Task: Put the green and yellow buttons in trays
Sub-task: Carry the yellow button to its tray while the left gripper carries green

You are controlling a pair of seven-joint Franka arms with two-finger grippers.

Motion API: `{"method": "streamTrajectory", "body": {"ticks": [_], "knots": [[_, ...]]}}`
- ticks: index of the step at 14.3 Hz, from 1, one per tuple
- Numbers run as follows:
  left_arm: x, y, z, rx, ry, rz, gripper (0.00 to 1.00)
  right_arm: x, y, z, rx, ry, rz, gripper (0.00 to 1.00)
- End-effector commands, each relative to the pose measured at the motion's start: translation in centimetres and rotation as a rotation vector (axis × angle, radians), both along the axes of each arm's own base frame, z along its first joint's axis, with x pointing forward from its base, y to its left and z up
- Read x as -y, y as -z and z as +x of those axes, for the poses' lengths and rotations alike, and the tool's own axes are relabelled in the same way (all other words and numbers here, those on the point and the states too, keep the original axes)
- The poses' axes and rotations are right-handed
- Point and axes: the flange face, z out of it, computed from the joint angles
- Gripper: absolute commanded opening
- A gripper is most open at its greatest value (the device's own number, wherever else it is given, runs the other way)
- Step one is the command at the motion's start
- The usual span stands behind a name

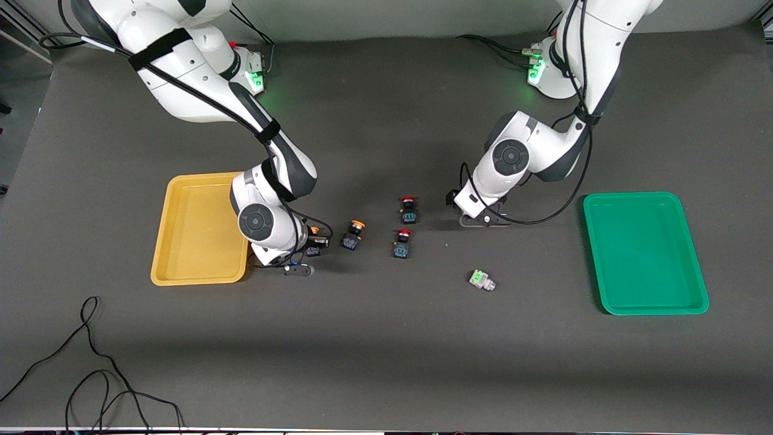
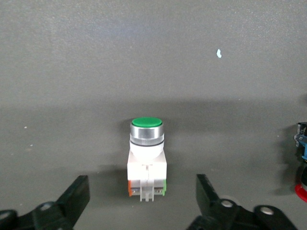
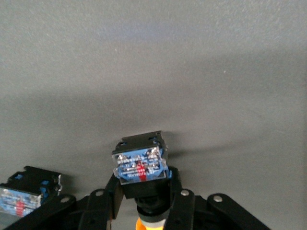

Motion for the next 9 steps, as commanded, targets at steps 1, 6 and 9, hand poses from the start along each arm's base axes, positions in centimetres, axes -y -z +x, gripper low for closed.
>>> {"method": "streamTrajectory", "body": {"ticks": [1,6,9], "knots": [[0.4,0.6,0.4,0.007,0.0,0.017,0.79,0.9,-3.9,0.9,0.016,0.021,-0.018,0.0],[0.3,-0.2,1.3,0.005,-0.028,0.022,0.19,4.4,-15.8,1.1,0.014,0.056,-0.051,0.0],[0.7,-3.4,3.3,-0.02,-0.044,0.048,0.09,7.9,-23.4,-0.1,0.014,0.074,-0.065,0.0]]}}
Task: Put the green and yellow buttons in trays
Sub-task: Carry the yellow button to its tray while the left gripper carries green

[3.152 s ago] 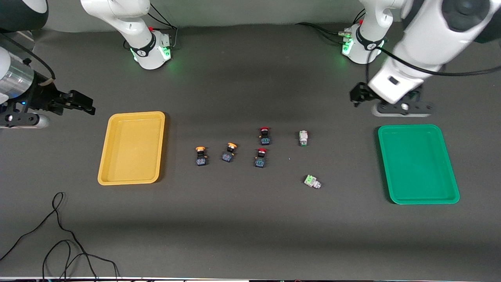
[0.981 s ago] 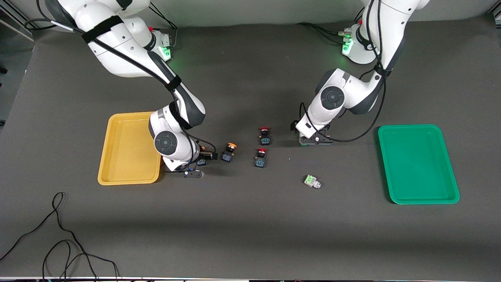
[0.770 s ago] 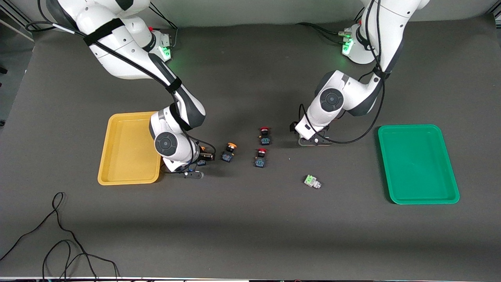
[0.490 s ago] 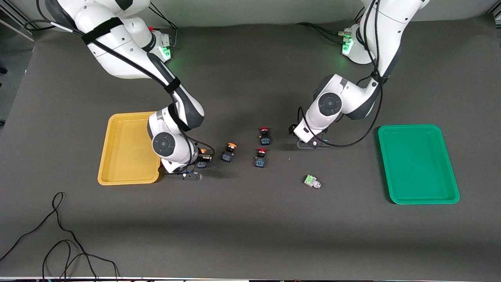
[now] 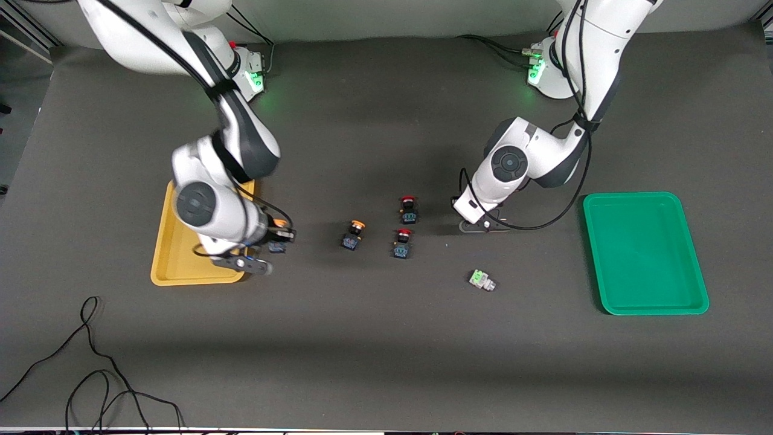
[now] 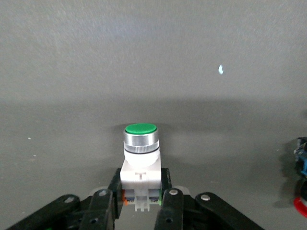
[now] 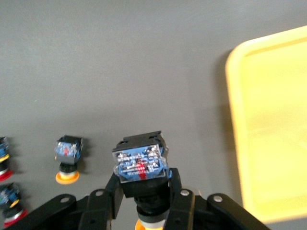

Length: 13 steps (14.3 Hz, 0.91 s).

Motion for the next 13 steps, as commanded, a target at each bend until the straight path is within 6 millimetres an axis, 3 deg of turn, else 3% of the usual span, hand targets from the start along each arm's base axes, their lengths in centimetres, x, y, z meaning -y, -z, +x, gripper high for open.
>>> {"method": "streamTrajectory", "body": {"ticks": [1,4,7,9,13], "knots": [[0.6,-4.6,3.1,-0.032,-0.041,0.046,0.09,3.2,-6.1,-2.3,0.008,0.013,-0.014,0.0],[-1.0,-12.4,7.8,-0.078,-0.092,0.067,0.04,9.0,-7.4,-4.0,-0.005,-0.057,0.0,0.0],[-5.9,-20.1,11.4,-0.104,-0.159,0.071,0.04,14.7,-5.2,-4.3,-0.005,-0.125,0.019,0.0],[-11.6,-22.7,12.9,-0.083,-0.176,0.058,0.04,18.3,-2.5,-4.9,0.014,-0.17,0.031,0.0],[-25.6,-23.9,15.0,-0.081,-0.118,0.024,0.04,24.0,5.0,-7.0,0.055,-0.226,0.016,0.0]]}}
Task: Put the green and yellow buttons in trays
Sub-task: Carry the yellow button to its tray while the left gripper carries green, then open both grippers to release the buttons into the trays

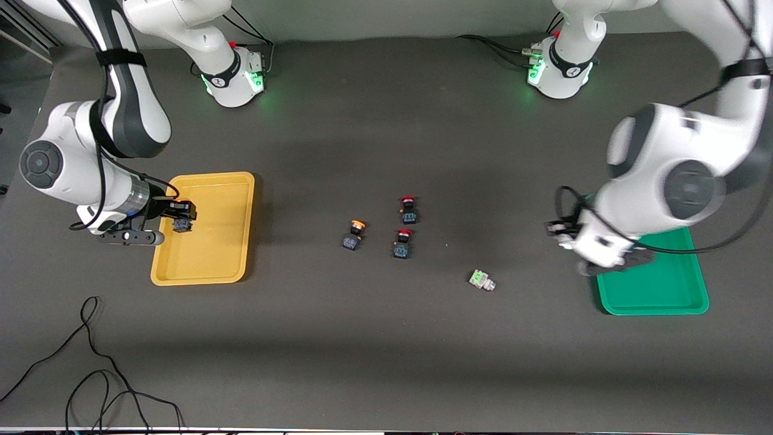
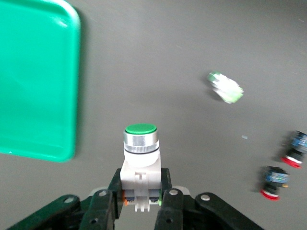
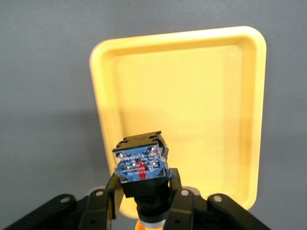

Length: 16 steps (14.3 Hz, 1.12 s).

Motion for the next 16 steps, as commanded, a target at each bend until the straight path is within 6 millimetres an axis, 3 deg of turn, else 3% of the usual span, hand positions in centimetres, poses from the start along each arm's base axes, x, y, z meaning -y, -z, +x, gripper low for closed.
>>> {"method": "streamTrajectory", "body": {"ticks": [1,3,4,7,9,11,12,13,15,16], "knots": [[-9.2,-0.7,0.5,0.001,0.044,-0.029,0.04,2.8,4.5,-1.8,0.016,-0.066,-0.017,0.0],[-14.7,0.0,0.6,0.005,0.093,-0.013,0.04,3.4,7.6,-2.3,0.033,-0.087,-0.04,0.0],[-16.4,1.2,0.7,0.0,0.102,0.002,0.04,3.5,9.4,-2.5,0.04,-0.09,-0.056,0.0],[-16.8,9.0,1.3,-0.019,0.137,0.021,0.05,4.3,13.4,-2.6,0.067,-0.095,-0.101,0.0],[-17.2,14.5,0.9,-0.026,0.133,-0.003,0.05,5.2,14.3,-2.7,0.076,-0.101,-0.109,0.0],[-16.9,18.5,0.5,-0.04,0.143,-0.01,0.06,5.5,14.3,-2.7,0.073,-0.11,-0.108,0.04],[-17.2,19.8,0.4,-0.047,0.147,-0.008,0.06,5.5,14.2,-2.7,0.073,-0.115,-0.107,0.58],[-17.2,20.4,0.4,-0.052,0.155,-0.004,0.06,5.4,13.9,-2.7,0.073,-0.111,-0.103,1.0],[-17.4,21.2,0.2,-0.064,0.161,0.002,0.1,5.3,13.1,-2.7,0.059,-0.072,-0.07,1.0],[-17.7,21.4,0.2,-0.067,0.161,0.006,0.36,5.1,12.1,-2.7,0.049,-0.055,-0.046,1.0]]}}
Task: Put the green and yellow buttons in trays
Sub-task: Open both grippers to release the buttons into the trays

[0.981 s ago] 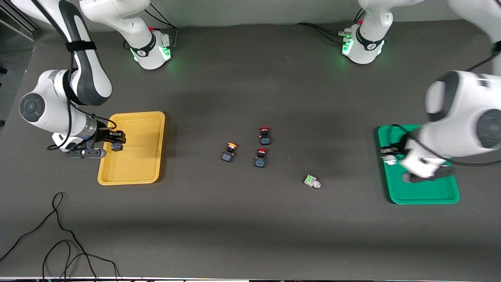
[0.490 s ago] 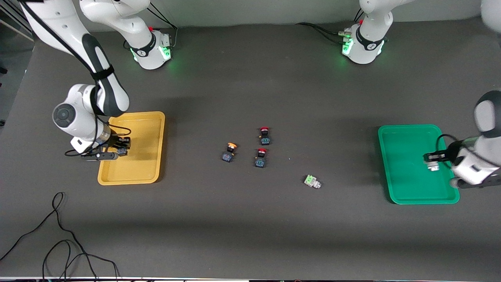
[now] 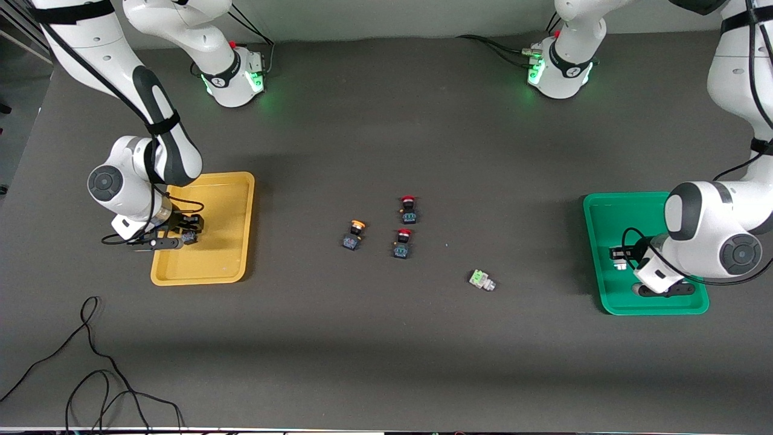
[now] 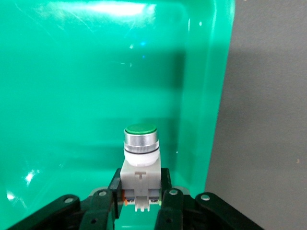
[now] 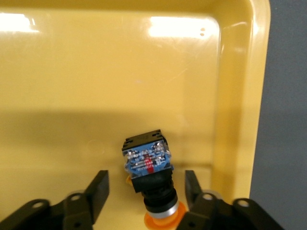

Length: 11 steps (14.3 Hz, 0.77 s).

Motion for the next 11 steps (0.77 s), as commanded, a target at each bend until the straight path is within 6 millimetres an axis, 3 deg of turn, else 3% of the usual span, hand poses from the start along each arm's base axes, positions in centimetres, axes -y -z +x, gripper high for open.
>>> {"method": "streamTrajectory", "body": {"ticks": [1,2,4,6,8,11], "knots": [[-0.5,-0.7,-0.1,0.007,0.01,0.024,0.82,-0.6,-3.7,0.3,-0.011,0.018,0.069,1.0],[-0.5,-0.8,-0.1,0.0,0.016,0.031,1.0,-1.3,-4.9,0.7,-0.028,0.016,0.086,1.0],[-1.4,-3.4,0.1,-0.004,0.021,0.062,1.0,-3.4,-7.9,2.2,-0.07,0.042,0.106,1.0],[-1.1,-8.8,1.1,0.0,0.022,0.081,1.0,-6.2,-11.1,4.2,-0.104,0.082,0.109,1.0],[1.3,-13.0,2.8,0.02,0.032,0.077,1.0,-10.4,-13.5,5.4,-0.126,0.141,0.094,1.0],[5.7,-14.2,3.3,0.037,0.004,0.048,1.0,-17.8,-15.6,6.3,-0.093,0.228,0.094,1.0]]}}
